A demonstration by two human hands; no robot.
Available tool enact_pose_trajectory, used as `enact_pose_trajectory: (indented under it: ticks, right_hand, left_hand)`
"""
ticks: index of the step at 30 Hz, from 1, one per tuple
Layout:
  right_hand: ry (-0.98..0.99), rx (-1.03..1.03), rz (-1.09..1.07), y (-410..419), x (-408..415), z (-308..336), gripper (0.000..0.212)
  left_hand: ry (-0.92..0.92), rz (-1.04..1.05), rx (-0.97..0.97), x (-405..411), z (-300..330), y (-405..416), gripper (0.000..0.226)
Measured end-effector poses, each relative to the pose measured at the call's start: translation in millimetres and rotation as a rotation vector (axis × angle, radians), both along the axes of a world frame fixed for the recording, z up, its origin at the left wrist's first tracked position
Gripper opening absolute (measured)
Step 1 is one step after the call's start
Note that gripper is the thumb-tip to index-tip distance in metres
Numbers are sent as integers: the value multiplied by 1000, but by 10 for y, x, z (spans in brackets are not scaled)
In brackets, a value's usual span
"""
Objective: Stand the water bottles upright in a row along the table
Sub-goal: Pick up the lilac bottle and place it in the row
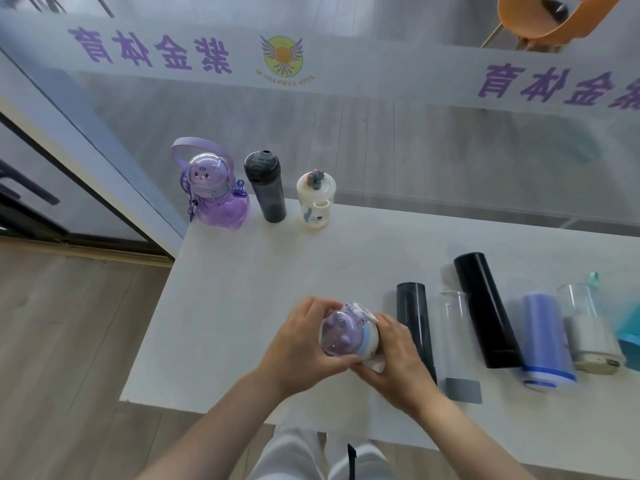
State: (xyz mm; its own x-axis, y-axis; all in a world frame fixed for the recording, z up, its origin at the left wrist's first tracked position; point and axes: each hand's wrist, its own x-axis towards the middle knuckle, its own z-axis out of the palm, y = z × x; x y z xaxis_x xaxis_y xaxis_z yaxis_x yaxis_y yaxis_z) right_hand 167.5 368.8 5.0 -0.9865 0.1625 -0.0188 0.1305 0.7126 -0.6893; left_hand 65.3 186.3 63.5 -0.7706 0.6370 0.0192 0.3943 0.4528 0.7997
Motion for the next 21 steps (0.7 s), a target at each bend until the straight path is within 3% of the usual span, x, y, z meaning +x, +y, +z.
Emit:
enact_pose_trajectory:
  ticks: [8,16,21]
  right_hand:
    - [-3,-352,-168,81,201,4,76]
    - [-19,-423,-161,126,-24,-38,72]
    - [-39,-507,-130,210,-88,-101,71]
  left_hand:
    - [88,72,-165,281,123,665,70]
    - [68,230,-242,384,96,876,73]
    - [-72,34,-112,206,66,701,84]
